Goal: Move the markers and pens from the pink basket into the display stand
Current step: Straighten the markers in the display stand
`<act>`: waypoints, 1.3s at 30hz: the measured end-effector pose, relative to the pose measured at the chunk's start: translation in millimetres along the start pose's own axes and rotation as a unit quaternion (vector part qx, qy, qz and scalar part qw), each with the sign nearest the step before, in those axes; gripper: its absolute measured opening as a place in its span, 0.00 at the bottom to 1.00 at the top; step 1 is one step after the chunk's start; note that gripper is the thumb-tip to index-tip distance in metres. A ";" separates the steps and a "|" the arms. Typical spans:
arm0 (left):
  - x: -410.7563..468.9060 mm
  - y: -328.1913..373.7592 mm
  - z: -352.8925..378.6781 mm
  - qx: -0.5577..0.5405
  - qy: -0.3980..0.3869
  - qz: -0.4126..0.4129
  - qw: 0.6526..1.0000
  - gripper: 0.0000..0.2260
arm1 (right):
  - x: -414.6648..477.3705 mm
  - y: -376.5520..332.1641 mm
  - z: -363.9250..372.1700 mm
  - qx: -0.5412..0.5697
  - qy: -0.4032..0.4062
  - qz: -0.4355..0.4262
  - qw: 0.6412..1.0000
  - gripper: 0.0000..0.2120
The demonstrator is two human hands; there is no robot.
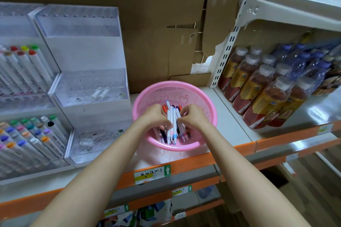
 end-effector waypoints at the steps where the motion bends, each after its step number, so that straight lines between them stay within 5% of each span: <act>1: 0.9 -0.9 -0.2 -0.014 0.005 -0.001 1.000 0.08 | -0.2 0.1 -0.6 0.001 0.002 0.000 1.000 0.06; 6: -1.8 8.0 -13.7 -0.058 0.080 0.039 0.994 0.06 | -3.6 -4.3 -8.7 0.046 0.031 -0.022 0.998 0.14; 12: -18.3 28.4 -35.3 -0.138 0.151 0.155 0.966 0.28 | -13.3 -26.7 -22.9 0.136 0.044 -0.116 0.983 0.27; 17: -40.0 49.0 -53.9 -0.170 0.185 0.227 0.941 0.24 | -32.7 -47.9 -26.6 0.162 0.034 -0.186 0.969 0.23; 24: -80.7 75.7 -86.5 -0.069 0.254 0.307 0.915 0.21 | -65.9 -87.7 -59.2 0.238 0.066 -0.250 0.936 0.21; 39: -199.0 25.2 -200.8 -0.119 0.360 0.296 0.877 0.21 | -132.6 -235.6 -38.9 0.277 0.030 -0.383 0.881 0.21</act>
Point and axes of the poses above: each hand's wrist, its own x-axis towards the middle knuckle, its own z-axis out of the palm, y = z × x, the point moved 10 cm from there along x, towards the middle knuckle, and after that the axes turned 7 degrees about z, right-handed, at the moved point
